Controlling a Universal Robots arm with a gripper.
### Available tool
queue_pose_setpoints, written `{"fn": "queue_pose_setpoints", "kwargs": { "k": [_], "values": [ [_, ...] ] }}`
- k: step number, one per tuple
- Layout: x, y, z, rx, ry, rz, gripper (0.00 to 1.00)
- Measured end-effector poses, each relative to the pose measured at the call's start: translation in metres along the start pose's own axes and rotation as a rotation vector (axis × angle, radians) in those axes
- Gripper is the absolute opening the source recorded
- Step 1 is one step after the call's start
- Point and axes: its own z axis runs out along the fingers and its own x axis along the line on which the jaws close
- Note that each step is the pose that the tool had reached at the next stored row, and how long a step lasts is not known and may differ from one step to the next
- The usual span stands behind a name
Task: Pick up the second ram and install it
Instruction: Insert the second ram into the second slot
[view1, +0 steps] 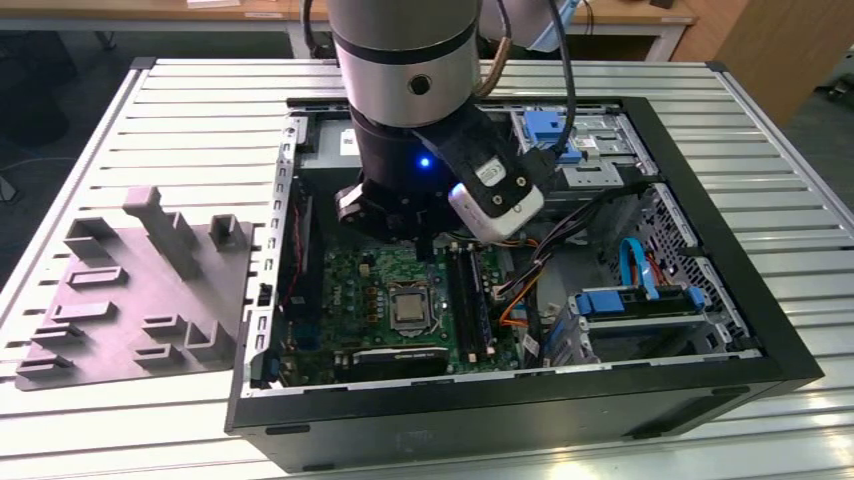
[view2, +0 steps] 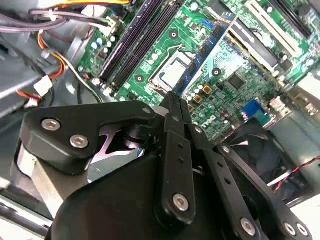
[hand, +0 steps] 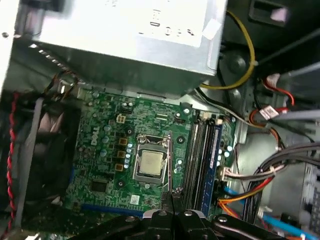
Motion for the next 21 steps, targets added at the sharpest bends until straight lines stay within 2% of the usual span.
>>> {"fn": "queue_pose_setpoints", "kwargs": {
  "k": [9, 16, 21],
  "values": [
    [0.0002, 0.0, 0.0018, 0.0158, -0.0044, 0.16, 0.11],
    [0.0002, 0.0, 0.0028, 0.0159, -0.005, 0.166, 0.11],
    [0.0001, -0.0001, 0.0064, 0.0138, -0.0041, 0.142, 0.11]
  ]
}}
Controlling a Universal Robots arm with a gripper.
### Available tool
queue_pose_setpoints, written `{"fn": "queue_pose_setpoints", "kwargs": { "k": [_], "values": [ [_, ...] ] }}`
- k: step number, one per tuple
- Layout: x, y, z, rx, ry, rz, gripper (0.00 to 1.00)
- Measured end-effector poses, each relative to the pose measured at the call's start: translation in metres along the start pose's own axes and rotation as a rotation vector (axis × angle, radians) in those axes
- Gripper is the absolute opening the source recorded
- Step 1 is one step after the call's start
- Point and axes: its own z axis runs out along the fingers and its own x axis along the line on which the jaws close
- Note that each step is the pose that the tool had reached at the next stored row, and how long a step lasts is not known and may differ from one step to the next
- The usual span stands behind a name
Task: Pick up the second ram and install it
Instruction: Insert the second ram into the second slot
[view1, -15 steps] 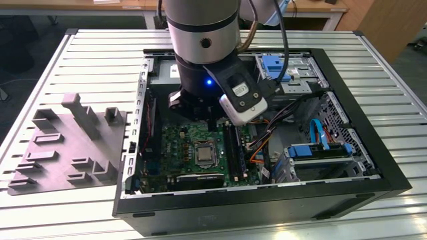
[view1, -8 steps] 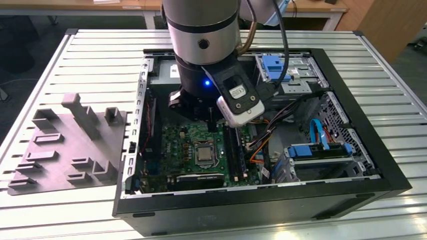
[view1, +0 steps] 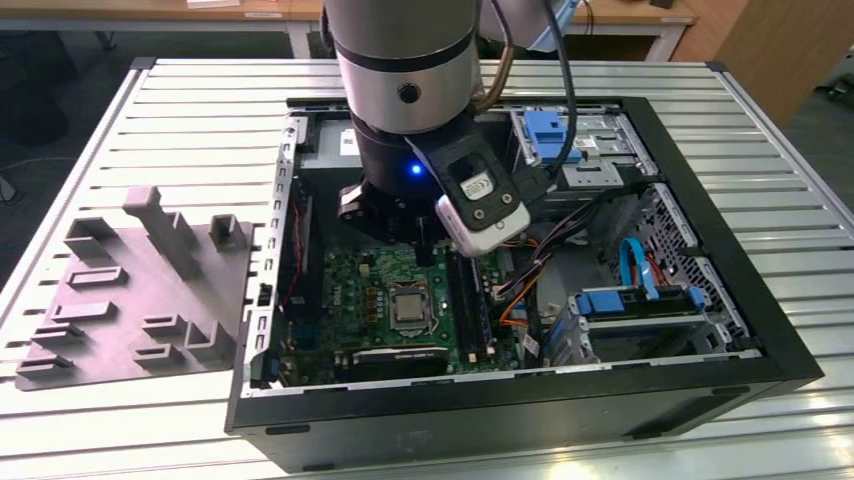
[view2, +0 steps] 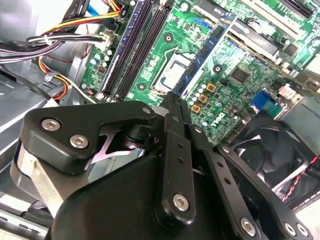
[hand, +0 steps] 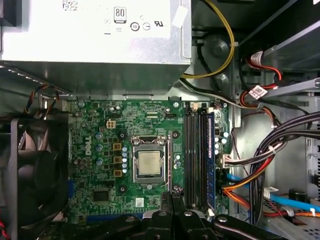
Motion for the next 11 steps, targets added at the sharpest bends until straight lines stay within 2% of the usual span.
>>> {"fn": "queue_pose_setpoints", "kwargs": {
  "k": [11],
  "values": [
    [-0.0032, 0.0005, 0.0171, -0.0012, 0.0002, -0.007, 0.11]
  ]
}}
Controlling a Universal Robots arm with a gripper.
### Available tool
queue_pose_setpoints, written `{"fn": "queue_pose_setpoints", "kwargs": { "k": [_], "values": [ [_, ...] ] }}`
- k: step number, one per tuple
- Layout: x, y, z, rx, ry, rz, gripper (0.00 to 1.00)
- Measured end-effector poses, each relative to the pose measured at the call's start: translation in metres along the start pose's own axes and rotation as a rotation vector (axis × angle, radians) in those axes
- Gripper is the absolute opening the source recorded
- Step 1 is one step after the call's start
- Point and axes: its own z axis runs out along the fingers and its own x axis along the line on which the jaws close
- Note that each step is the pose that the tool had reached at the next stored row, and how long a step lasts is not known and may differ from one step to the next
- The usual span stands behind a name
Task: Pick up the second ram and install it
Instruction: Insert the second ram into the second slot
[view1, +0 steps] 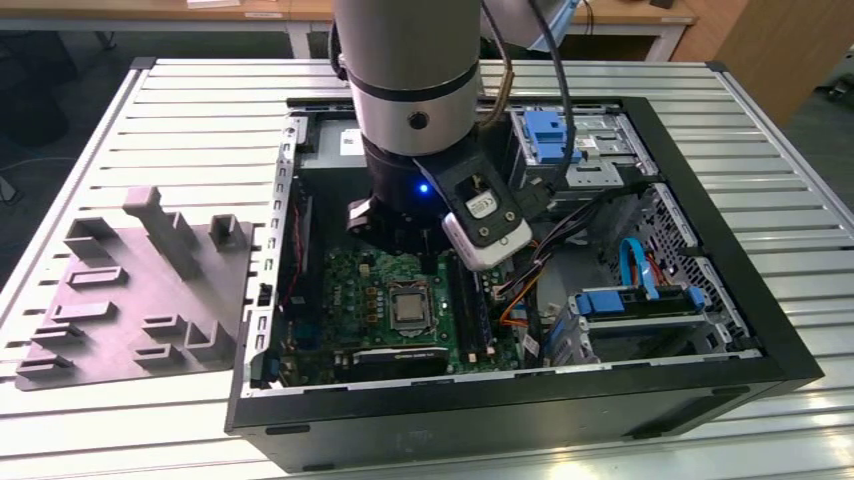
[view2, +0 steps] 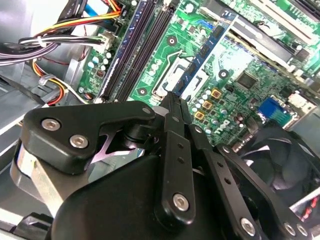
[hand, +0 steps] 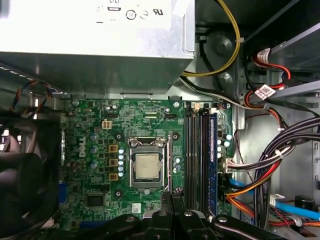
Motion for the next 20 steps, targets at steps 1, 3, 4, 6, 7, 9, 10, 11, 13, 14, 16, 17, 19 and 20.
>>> {"fn": "queue_pose_setpoints", "kwargs": {
  "k": [1, 3, 4, 6, 7, 9, 10, 11, 13, 14, 16, 17, 19, 20],
  "values": [
    [-0.0011, 0.0, 0.0011, -0.0002, 0.0001, 0.0, 0.11],
    [-0.0039, 0.0, 0.0026, -0.0001, 0.0007, 0.0, 0.11],
    [-0.0054, 0.0, 0.0034, -0.0002, 0.001, 0.0, 0.11],
    [-0.0084, -0.0001, 0.0052, -0.0007, 0.0017, 0.0, 0.11],
    [-0.0096, -0.0001, 0.0061, -0.0008, 0.002, 0.0, 0.11],
    [-0.0124, -0.0001, 0.0081, -0.0008, 0.0027, 0.0, 0.11],
    [-0.014, -0.0002, 0.0091, -0.0009, 0.0031, 0.0, 0.11],
    [-0.0154, -0.0002, 0.0102, -0.0011, 0.0034, 0.0, 0.11],
    [-0.0184, -0.0002, 0.0125, -0.0014, 0.0042, 0.0, 0.11],
    [-0.0198, -0.0002, 0.0137, -0.0014, 0.0046, 0.0, 0.11],
    [-0.0227, -0.0001, 0.0162, -0.0015, 0.0052, 0.0, 0.11],
    [-0.0243, 0.0001, 0.0174, -0.0014, 0.0058, 0.0, 0.11],
    [-0.0267, 0.0003, 0.0202, -0.0015, 0.0067, 0.0, 0.11],
    [-0.0276, 0.0004, 0.0217, -0.0015, 0.007, 0.0, 0.11]
  ]
}}
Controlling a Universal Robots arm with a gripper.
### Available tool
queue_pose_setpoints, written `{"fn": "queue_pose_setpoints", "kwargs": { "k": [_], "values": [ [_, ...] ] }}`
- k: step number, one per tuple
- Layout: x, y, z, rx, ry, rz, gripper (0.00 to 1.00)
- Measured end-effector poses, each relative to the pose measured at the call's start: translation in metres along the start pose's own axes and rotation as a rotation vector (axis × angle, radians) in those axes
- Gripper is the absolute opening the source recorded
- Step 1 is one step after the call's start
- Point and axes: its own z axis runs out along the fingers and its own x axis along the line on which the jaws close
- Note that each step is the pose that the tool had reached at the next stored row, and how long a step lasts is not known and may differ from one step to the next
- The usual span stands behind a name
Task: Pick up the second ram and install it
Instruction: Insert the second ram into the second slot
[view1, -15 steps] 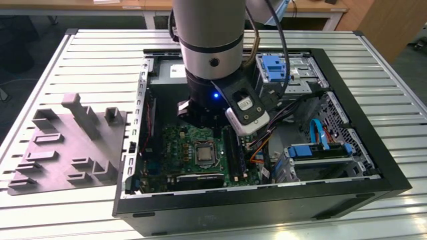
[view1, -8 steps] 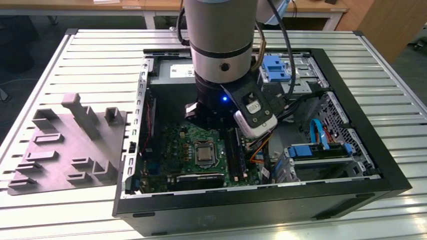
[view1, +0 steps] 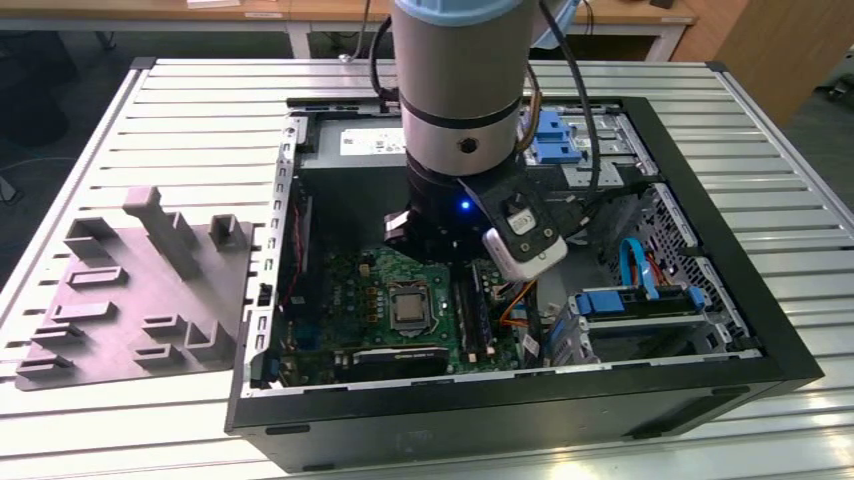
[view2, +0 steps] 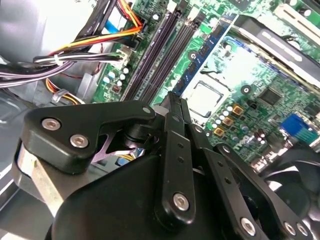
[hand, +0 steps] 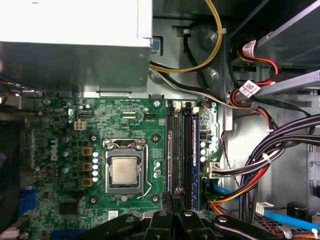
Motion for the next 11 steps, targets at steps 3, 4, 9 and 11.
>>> {"fn": "queue_pose_setpoints", "kwargs": {
  "k": [3, 4, 9, 11],
  "values": [
    [-0.0017, 0.0001, 0.0042, -0.0002, 0.0007, 0.0, 0.11],
    [-0.0021, 0.0002, 0.0054, -0.0004, 0.0008, 0.0, 0.11],
    [-0.0038, 0.0011, 0.0099, -0.0026, 0.0009, 0.0, 0.11],
    [-0.0058, 0.0016, 0.0113, -0.0031, 0.0009, 0.0, 0.11]
  ]
}}
